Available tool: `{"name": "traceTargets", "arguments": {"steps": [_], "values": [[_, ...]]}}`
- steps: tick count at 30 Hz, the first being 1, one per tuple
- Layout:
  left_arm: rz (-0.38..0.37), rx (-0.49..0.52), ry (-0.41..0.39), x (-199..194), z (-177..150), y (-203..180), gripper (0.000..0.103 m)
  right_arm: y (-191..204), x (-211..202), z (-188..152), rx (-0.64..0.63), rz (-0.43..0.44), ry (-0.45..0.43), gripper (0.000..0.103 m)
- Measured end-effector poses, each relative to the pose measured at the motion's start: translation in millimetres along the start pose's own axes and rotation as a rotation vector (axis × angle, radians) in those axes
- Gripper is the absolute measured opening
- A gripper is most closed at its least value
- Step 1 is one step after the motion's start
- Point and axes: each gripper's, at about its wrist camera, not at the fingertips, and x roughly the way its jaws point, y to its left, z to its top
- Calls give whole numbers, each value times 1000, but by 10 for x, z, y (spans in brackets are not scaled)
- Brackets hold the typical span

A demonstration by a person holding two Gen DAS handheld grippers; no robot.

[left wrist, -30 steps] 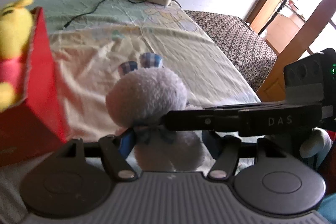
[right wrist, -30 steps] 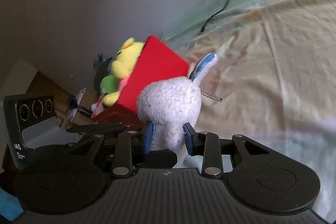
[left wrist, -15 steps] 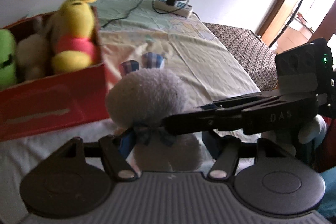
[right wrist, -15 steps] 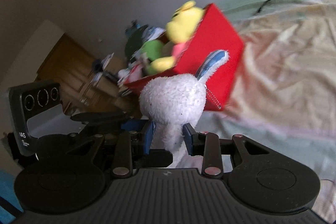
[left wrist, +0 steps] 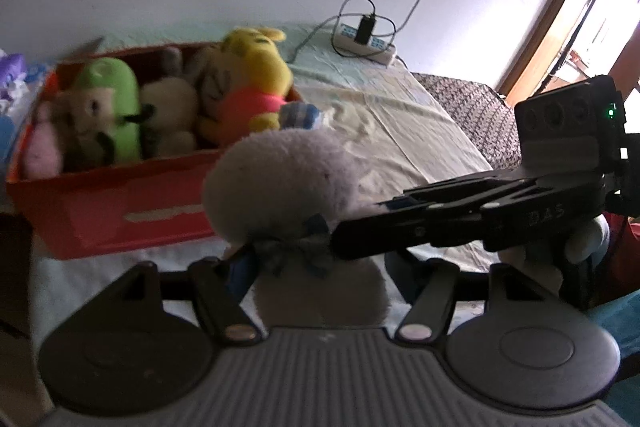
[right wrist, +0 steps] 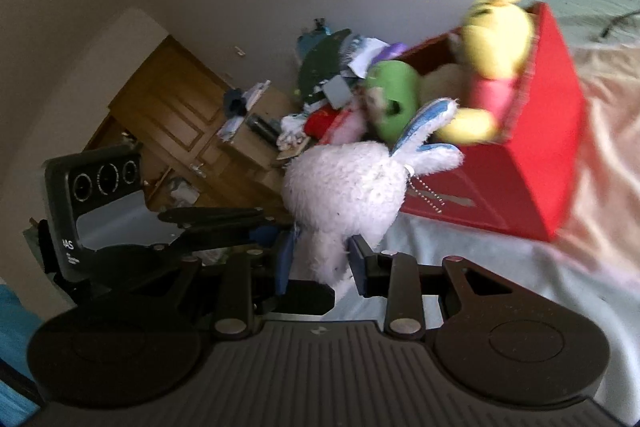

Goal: Organize objects
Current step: 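Lift the white bunny plush with the right gripper and carry it to the box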

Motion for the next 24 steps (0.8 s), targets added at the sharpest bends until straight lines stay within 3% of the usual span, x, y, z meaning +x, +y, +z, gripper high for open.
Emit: {"name": "traceTargets", "arguments": {"steps": [7, 12, 24], "values": [[-3, 37, -74, -348, 75, 296, 67, 207, 263, 186, -33, 13, -64, 34], [-4, 65, -124, -401, 208, 461, 67, 277, 376, 302, -65, -30, -135, 34], [-42, 111, -157, 76, 672, 801, 67, 136, 619, 592, -98, -245, -285, 31]]}}
